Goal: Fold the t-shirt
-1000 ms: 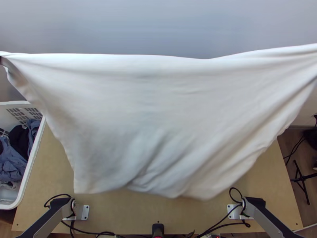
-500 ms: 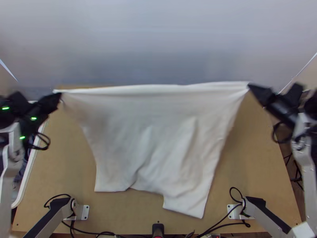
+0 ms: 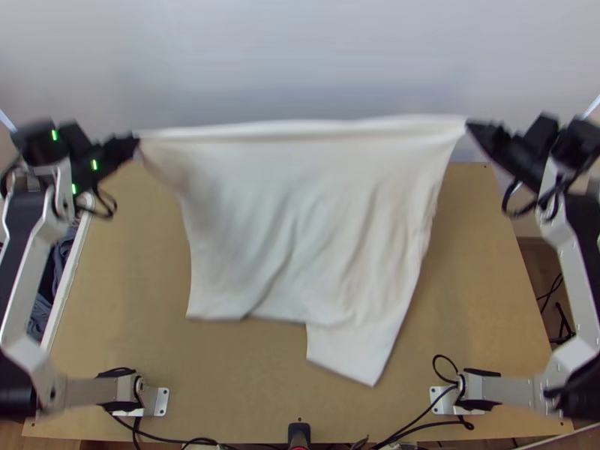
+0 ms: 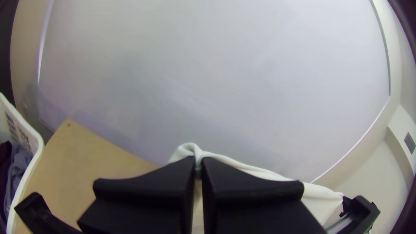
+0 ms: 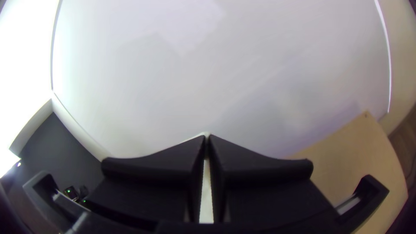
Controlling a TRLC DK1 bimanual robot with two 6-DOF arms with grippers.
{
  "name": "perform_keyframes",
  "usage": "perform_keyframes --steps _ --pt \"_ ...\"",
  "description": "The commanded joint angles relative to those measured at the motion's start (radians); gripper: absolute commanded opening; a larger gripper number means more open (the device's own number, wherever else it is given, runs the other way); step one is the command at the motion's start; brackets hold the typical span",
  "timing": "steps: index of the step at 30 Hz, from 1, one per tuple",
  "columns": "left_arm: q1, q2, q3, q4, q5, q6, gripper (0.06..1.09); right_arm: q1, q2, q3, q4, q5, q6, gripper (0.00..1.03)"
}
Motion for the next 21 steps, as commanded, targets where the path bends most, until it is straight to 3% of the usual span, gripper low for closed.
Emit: perform_keyframes --steps 1,5,7,10,13,16,21 --pt "0.003 0.251 0.532 -0.019 -0.065 -0.035 0.09 0.029 0.219 0.506 0.021 0.131 0.005 0.03" --pt "0.006 0.346 0.776 0.05 -0.152 -0.034 0.09 0.043 0.317 0.772 0.092 0.206 0.008 0.03" --pt "0.01 0.335 0.78 0.134 -0.18 -0.015 0.09 0.044 0.322 0.81 0.181 0.239 0.017 0.03" --pt "0.01 0.286 0.762 0.165 -0.212 -0.002 0.09 0.044 0.262 0.821 0.201 0.228 0.057 0.03" --pt "0.012 0.179 0.671 0.148 -0.215 -0.011 0.09 0.046 0.11 0.715 0.195 0.177 0.068 0.03" --pt "0.006 0.052 0.642 -0.01 -0.209 -0.046 0.09 0.04 -0.053 0.634 0.144 0.087 0.097 0.03" --pt "0.004 -0.174 0.584 -0.312 -0.048 -0.154 0.09 -0.013 -0.263 0.614 -0.138 -0.111 0.101 0.03"
